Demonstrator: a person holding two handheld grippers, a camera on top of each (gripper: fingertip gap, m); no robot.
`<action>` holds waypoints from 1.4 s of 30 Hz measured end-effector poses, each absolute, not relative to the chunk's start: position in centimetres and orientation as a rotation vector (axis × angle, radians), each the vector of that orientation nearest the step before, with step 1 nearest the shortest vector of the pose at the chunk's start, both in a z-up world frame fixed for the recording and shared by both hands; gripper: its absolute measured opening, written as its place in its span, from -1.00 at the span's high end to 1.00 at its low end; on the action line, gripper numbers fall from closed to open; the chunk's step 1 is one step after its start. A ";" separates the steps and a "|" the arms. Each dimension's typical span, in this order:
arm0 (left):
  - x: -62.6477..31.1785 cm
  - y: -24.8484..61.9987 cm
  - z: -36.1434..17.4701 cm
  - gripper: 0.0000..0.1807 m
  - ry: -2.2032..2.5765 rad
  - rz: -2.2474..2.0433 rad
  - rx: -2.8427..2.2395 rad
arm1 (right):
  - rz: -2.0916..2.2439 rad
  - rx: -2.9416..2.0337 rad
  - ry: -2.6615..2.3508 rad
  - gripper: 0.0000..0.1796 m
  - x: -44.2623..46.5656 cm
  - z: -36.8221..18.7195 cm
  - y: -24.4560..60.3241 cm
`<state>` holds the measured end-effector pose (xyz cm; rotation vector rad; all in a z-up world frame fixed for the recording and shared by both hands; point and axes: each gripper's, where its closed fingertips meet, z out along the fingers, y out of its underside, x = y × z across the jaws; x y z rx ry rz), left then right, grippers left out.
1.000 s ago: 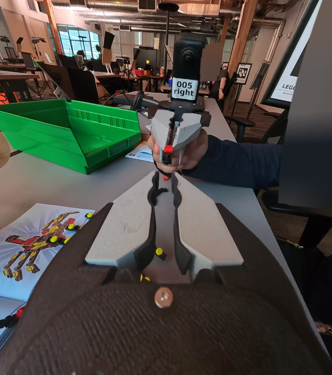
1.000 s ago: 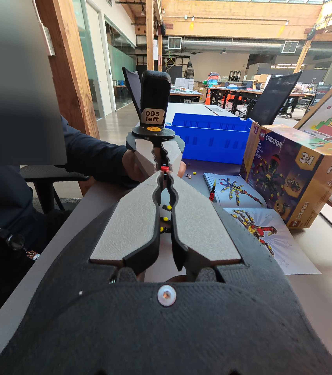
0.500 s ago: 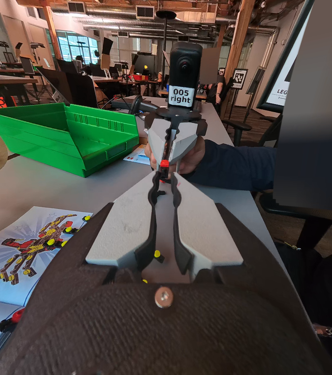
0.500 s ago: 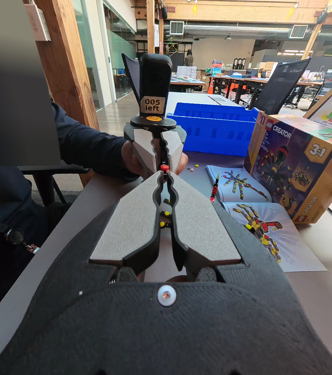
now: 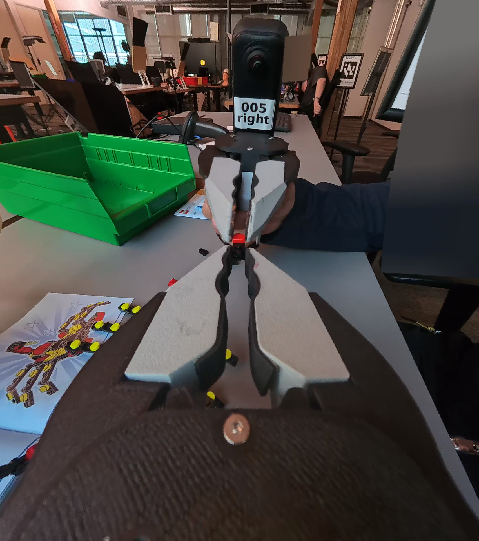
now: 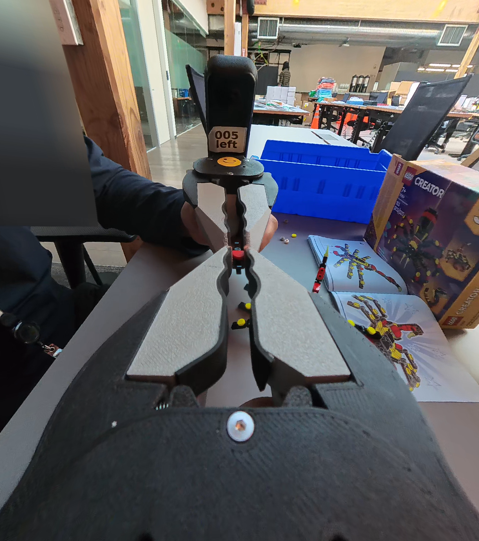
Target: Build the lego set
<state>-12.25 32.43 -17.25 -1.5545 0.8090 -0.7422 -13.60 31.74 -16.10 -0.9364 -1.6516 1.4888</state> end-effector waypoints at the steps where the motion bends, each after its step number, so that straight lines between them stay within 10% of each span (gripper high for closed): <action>1: -12.2 32.4 -17.2 0.95 0.811 -0.746 -1.552 | 1.491 -0.936 -1.656 0.95 -13.7 -16.2 31.6; 28: -12.5 33.2 -16.0 0.95 0.685 -0.605 -1.474 | 2.088 -1.001 -0.655 1.00 -12.4 -8.4 38.0; 42: -12.4 34.0 -17.2 0.94 0.561 -0.982 -1.569 | 1.723 -1.150 -1.411 0.88 -14.1 -14.2 34.6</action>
